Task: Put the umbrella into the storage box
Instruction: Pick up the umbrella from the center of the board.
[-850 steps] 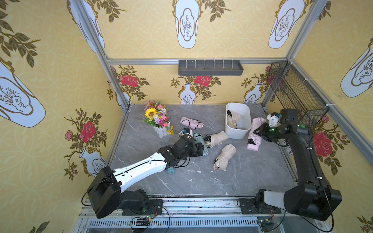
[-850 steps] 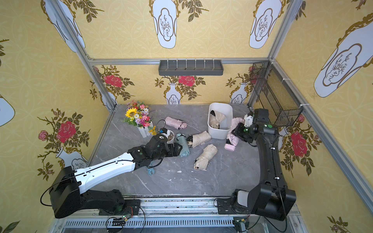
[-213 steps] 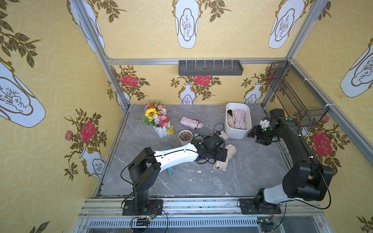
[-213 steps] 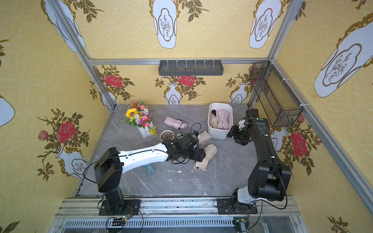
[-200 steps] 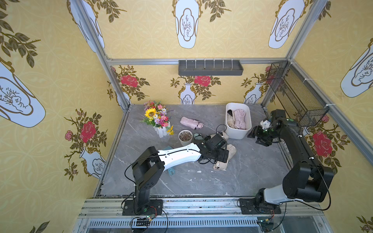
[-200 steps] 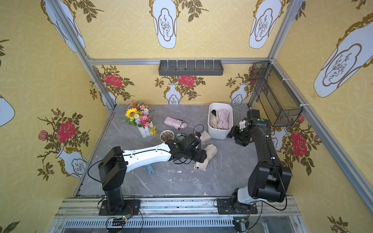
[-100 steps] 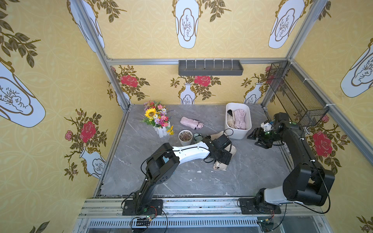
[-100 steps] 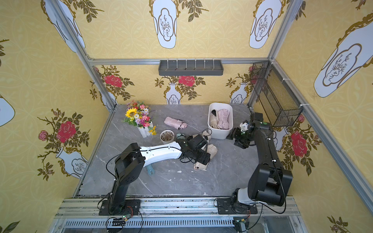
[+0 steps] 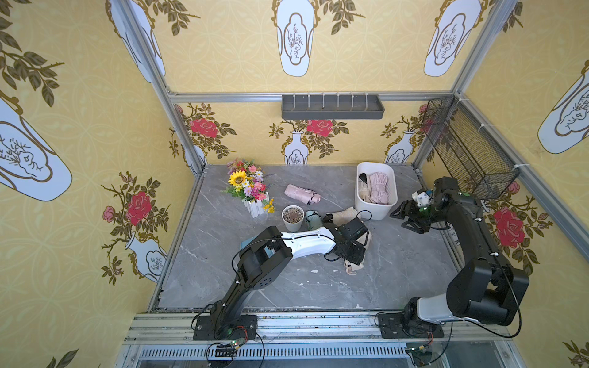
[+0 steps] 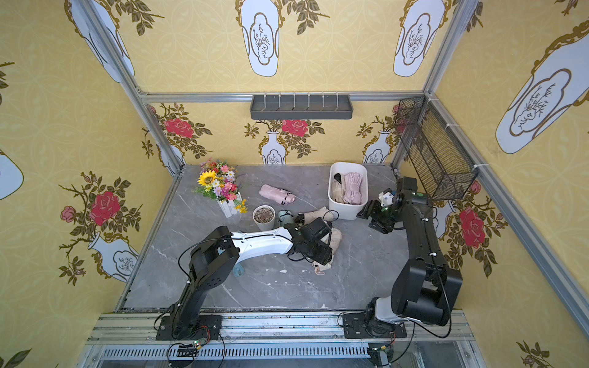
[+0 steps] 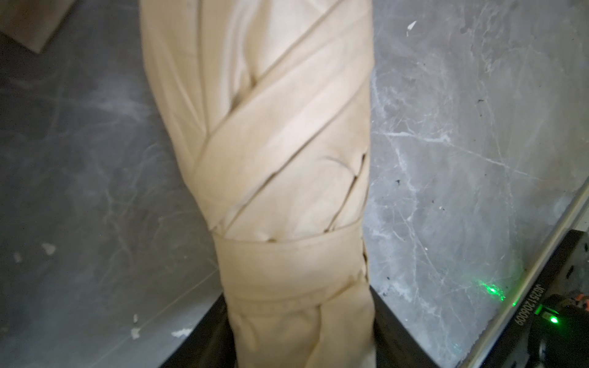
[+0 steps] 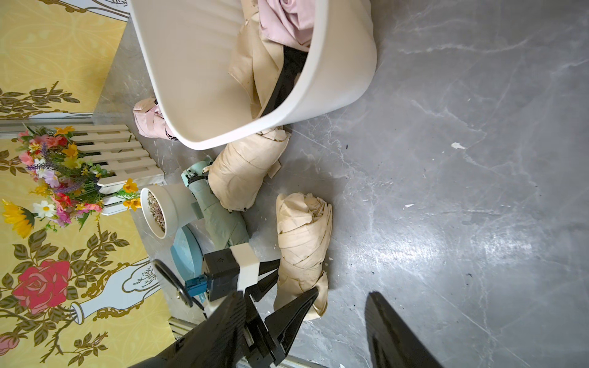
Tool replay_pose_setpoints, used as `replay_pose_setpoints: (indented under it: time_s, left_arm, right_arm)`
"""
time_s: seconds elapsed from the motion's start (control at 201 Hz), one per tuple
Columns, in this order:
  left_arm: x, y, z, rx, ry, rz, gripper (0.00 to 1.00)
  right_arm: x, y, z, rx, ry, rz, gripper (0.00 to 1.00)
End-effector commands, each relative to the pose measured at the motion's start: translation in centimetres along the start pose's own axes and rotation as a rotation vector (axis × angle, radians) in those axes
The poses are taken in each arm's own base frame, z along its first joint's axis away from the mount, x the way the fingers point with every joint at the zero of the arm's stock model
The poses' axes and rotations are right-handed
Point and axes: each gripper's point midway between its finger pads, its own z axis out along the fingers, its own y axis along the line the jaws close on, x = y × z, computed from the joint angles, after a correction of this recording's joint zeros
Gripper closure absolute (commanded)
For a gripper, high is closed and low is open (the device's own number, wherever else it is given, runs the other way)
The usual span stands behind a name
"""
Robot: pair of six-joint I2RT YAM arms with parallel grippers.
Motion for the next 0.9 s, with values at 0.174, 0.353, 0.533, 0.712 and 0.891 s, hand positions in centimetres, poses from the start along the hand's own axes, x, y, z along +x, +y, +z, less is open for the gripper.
replay_pose_setpoints:
  time_s: [0.174,0.353,0.533,0.712,0.891]
  left_arm:
    - [0.3,-0.6,-1.5,0.031,-0.004,0.0,0.58]
    - [-0.6,-1.8,-3.7,0.071,-0.042,0.003,0.61]
    - [-2.6,-2.8,-7.7,0.176,-0.115,-0.081,0.66]
    - [-6.0,-1.6,-13.8,0.287,-0.267,-0.184,0.72]
    - [-9.0,1.0,-19.7,0.342,-0.403,-0.248,0.8]
  right_arm:
    - [-0.3,0.5,-0.2,-0.027,-0.012,-0.01,0.35]
    - [0.0,0.8,-0.8,-0.041,-0.014,-0.021,0.35]
    - [0.5,2.5,-2.1,-0.123,-0.024,-0.069,0.35]
    - [0.5,4.1,-3.9,-0.204,-0.055,-0.078,0.35]
    - [0.5,7.0,-5.5,-0.341,-0.09,-0.11,0.35]
